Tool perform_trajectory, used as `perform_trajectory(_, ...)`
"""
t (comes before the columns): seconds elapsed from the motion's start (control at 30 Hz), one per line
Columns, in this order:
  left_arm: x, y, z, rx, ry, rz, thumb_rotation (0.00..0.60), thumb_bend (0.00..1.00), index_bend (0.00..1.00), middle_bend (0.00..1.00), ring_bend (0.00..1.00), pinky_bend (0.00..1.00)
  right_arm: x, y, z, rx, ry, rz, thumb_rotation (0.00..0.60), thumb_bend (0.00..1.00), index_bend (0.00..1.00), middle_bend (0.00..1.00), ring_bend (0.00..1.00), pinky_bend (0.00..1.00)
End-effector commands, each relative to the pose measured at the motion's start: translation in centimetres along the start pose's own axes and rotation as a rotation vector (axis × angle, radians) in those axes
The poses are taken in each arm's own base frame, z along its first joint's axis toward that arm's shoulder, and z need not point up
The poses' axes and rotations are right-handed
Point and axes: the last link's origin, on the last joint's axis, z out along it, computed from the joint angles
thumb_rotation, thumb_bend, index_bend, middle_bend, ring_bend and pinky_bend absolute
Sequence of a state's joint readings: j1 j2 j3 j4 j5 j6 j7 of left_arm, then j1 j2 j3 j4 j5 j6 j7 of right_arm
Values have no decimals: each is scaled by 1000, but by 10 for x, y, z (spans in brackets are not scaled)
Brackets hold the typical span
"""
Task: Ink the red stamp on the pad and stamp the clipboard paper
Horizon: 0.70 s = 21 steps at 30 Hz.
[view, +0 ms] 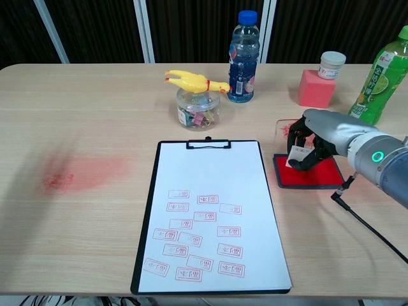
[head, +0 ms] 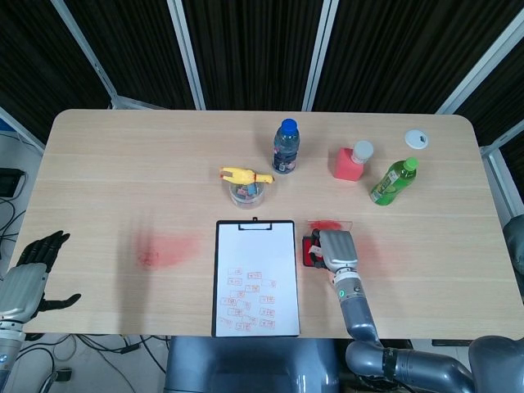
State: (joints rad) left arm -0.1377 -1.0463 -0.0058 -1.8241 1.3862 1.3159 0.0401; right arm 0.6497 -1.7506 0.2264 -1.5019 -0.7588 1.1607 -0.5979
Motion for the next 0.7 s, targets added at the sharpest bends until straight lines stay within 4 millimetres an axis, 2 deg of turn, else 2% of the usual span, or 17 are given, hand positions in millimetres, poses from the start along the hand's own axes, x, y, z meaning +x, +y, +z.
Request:
perform_trajectory(0.03,0,0,0,0,0,-1,600,56,0,0,0,0,-2,1,0,-6,-4,-6,600,570,923,768,823,927)
perform_trajectory(0.7,0,0,0,-1,0,1,600,56,0,0,0,0,-6,5,1,-25,-18,-15,600,570,927,772,823,927)
